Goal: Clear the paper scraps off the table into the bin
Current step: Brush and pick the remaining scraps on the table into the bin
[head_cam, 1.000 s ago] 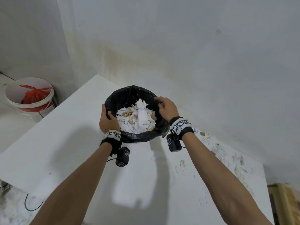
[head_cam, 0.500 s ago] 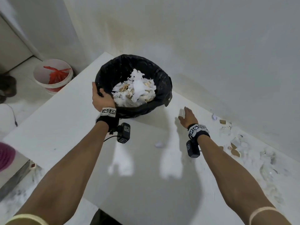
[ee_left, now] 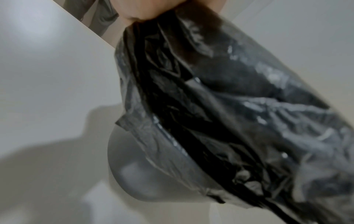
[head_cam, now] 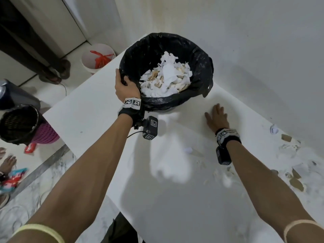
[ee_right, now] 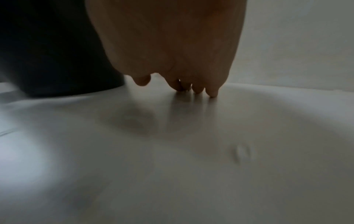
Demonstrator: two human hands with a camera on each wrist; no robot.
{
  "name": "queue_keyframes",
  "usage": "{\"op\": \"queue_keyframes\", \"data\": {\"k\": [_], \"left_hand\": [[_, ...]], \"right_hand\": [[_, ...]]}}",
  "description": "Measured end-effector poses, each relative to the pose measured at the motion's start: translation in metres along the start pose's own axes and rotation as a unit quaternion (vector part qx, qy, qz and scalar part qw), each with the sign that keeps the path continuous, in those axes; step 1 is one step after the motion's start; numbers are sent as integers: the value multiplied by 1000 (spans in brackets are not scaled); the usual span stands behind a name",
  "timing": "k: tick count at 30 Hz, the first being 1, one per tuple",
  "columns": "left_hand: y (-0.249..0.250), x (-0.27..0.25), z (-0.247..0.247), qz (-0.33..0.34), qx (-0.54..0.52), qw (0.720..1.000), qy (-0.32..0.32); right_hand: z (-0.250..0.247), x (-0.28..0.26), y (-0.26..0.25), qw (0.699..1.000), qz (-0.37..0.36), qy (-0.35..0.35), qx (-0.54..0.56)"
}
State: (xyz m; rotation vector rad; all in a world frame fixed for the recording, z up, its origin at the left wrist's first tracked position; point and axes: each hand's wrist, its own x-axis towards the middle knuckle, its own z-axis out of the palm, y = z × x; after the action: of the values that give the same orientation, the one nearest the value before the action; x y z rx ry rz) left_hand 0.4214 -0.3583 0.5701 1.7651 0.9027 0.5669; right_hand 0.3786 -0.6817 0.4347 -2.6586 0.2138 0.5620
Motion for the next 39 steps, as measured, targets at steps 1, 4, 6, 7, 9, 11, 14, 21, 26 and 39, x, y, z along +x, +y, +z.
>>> {"op": "queue_keyframes", "data": {"k": [1,4,6,7,9,11,14,21,26,39], "left_hand": [[0,0,-1,-1,2,1000,-1],[0,-1,-2,1,5,1000,-9],[1,-1,-4,5,10,1000,-16],[1,-2,-6,6,11,1000,-20],[-1,-3,-9,5,10,1000,-28],[-1,-5,-13,6,11,999,-42],[-2,-9,-23,14,17,997,-70],[-8,-14,-44,20,25,996,-88],[-11,-17,-61,26,12,993,-114],[-14,-29,-89,8,-34,991,-127]], "right_hand": [[10,-11,-7,999,-33,-8,-22],[47,-57,-25,988,-133,-26,-73],[66,-87,-36,981,-170,-32,-86],[72,-99,-38,978,-185,-35,-94],[79,-118,-35,968,-224,-38,-107],[79,-137,-28,960,-260,10,-106],[80,-167,-14,970,-217,89,-73],[66,-180,-3,998,-3,58,-17],[-16,-194,-36,981,8,182,64],[-60,-178,-185,946,-130,269,126]]}}
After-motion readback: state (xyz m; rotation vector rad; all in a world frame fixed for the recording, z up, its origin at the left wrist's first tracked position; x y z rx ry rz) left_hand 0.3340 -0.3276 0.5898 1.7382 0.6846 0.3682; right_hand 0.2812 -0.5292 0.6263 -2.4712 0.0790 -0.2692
